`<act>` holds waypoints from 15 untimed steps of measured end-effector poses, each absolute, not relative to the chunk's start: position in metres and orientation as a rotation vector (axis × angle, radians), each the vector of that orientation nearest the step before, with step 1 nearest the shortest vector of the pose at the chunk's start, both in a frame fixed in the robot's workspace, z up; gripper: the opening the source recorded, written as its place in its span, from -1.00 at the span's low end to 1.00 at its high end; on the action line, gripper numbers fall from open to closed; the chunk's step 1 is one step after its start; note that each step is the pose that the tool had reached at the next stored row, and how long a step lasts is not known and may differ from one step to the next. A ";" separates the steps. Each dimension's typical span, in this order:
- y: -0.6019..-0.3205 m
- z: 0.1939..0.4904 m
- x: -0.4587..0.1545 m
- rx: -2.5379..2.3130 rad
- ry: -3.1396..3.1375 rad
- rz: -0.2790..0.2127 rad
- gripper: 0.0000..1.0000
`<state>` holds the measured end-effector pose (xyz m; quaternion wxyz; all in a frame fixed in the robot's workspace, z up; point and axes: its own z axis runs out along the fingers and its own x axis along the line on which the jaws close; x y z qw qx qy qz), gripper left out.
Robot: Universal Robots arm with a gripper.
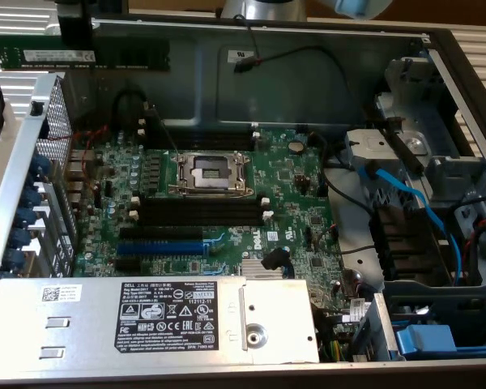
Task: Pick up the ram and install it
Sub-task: 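Pick up the ram and move it above insertion slot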
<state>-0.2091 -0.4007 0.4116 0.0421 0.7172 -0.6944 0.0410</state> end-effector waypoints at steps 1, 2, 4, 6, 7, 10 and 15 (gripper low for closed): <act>-0.401 0.412 -0.207 2.194 -2.124 0.124 -0.76; -0.401 0.412 -0.205 2.193 -2.123 0.122 -0.76; -0.401 0.412 -0.203 2.193 -2.122 0.120 -0.76; -0.401 0.412 -0.199 2.191 -2.120 0.115 -0.76; -0.401 0.412 -0.195 2.190 -2.119 0.111 -0.76; -0.401 0.412 -0.185 2.186 -2.115 0.109 -0.76; -0.400 0.412 -0.169 2.180 -2.108 0.119 -0.76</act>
